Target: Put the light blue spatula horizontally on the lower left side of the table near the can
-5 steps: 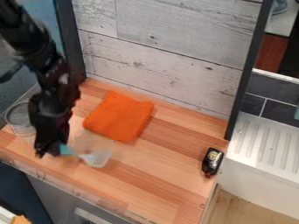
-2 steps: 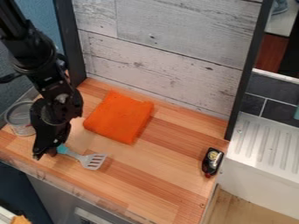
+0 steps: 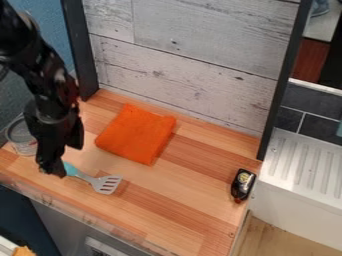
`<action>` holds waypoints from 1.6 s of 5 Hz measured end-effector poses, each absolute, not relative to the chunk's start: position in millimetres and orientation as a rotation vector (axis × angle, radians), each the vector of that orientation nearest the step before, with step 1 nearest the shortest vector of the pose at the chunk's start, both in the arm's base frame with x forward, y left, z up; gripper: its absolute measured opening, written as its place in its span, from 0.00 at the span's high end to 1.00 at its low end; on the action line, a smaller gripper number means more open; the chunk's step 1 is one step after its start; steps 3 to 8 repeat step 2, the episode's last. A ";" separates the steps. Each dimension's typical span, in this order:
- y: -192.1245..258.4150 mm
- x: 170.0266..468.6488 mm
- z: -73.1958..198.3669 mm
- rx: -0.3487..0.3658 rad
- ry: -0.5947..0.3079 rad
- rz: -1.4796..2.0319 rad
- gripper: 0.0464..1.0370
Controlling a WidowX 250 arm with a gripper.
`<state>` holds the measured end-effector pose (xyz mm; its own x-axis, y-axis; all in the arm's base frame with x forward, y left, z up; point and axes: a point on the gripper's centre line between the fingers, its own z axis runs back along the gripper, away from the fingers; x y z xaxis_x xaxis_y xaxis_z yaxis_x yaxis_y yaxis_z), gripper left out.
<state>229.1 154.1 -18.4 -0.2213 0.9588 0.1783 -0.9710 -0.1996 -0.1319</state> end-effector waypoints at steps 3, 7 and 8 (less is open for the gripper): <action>146.2 240.6 23.0 0.038 -0.231 1.840 0.04; 146.2 240.6 23.0 0.038 -0.231 1.840 0.04; 146.2 240.6 23.0 0.038 -0.231 1.840 0.04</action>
